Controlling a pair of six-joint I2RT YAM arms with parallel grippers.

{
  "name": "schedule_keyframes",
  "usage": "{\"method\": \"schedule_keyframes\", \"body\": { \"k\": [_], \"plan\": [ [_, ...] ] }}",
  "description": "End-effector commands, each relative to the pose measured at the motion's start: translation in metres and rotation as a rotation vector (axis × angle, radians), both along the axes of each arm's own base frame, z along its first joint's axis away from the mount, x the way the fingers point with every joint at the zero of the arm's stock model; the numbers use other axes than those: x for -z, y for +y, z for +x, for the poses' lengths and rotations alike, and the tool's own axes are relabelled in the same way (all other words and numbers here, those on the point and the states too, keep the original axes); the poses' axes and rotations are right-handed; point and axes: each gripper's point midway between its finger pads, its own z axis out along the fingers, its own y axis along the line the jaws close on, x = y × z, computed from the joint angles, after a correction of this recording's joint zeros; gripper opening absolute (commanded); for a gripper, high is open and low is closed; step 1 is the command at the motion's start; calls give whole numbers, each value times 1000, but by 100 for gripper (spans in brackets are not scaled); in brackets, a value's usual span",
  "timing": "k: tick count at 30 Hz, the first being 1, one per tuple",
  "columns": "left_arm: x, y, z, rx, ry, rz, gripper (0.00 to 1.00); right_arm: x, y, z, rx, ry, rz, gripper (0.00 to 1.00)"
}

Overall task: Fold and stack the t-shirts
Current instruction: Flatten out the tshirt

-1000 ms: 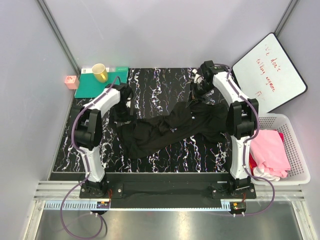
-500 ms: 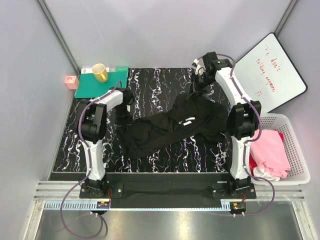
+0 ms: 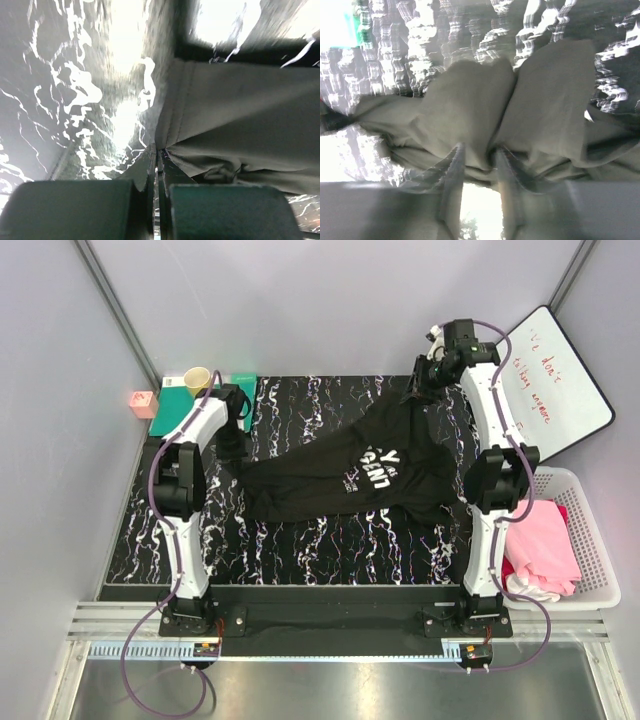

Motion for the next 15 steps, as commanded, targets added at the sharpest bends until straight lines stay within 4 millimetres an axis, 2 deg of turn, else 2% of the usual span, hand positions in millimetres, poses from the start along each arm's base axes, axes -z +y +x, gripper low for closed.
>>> {"method": "schedule_keyframes", "body": {
  "k": [1,2,3,6,8,10,11,12,13,14,15],
  "plan": [
    [-3,-7,5,33,13,-33,0,48,-14,20,65,57,-77,53],
    [-5,-9,7,34,3,-41,0,55,-11,24,58,61,-72,61],
    [-5,-10,6,35,5,-44,0,59,-11,25,58,64,-67,76],
    [-8,-9,7,45,-4,-44,0,57,-6,27,50,53,-35,97],
    [-11,-8,6,49,-8,-42,0,51,-2,23,42,49,-14,100],
    [-11,-9,5,51,-8,-47,0,57,0,14,31,78,1,100],
    [-14,-10,5,50,-17,-51,0,53,4,10,20,77,21,100],
    [-14,-11,5,50,-16,-58,0,55,4,5,17,91,29,100],
    [-14,-11,4,53,-14,-60,0,71,5,-5,15,139,27,100],
    [-15,-12,3,55,-15,-61,0,67,4,-6,21,120,32,100],
    [-15,-12,2,56,-15,-63,0,74,5,-10,21,130,32,100]
  ]
}}
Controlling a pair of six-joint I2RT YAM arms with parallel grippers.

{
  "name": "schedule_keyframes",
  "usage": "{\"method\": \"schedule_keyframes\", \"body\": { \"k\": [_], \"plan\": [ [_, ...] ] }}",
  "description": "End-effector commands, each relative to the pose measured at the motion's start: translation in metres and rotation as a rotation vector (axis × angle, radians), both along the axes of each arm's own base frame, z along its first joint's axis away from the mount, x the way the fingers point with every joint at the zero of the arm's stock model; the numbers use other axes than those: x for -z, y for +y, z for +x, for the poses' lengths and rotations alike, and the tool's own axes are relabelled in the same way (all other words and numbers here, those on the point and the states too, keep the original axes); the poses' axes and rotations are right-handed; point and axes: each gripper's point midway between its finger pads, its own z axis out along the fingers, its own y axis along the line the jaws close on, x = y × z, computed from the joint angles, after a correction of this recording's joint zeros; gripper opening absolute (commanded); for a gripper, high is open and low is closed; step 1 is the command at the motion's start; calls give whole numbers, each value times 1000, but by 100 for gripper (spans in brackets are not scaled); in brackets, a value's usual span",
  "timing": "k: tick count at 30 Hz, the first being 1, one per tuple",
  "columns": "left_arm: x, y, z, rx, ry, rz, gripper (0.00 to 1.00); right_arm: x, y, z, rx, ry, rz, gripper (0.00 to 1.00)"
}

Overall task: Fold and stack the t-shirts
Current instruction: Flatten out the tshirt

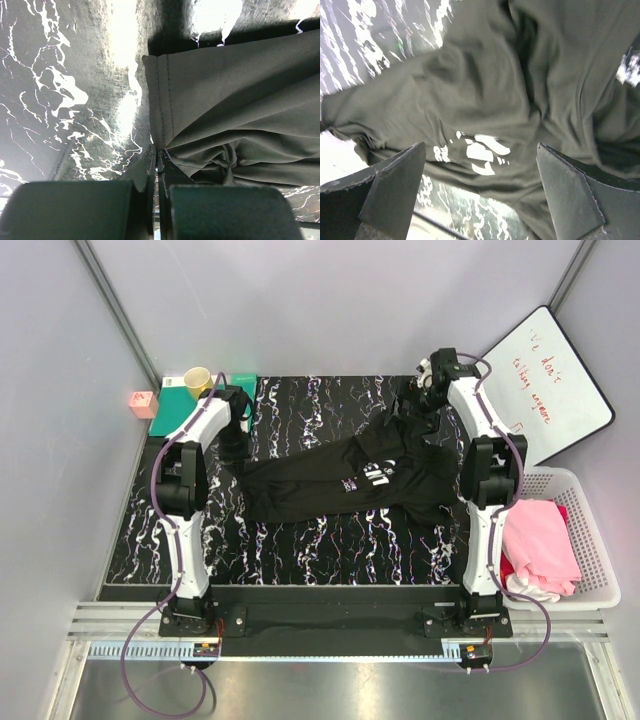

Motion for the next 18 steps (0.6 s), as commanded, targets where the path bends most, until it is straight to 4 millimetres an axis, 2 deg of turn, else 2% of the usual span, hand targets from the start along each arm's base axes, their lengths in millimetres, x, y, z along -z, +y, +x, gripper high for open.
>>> {"method": "schedule_keyframes", "body": {
  "k": [1,2,7,9,18],
  "plan": [
    [-17,-5,3,25,-42,-32,0,-6,8,-23,-11,-13,43,100],
    [-17,-5,3,26,-44,-32,0,-7,10,-20,-8,-37,50,100],
    [-9,-4,-2,40,-21,-29,0,27,10,-23,12,10,53,100],
    [-8,-5,-3,43,-16,-28,0,34,12,-20,12,14,58,100],
    [-12,-4,-3,49,-22,-29,0,51,16,11,28,-6,70,98]
  ]
}}
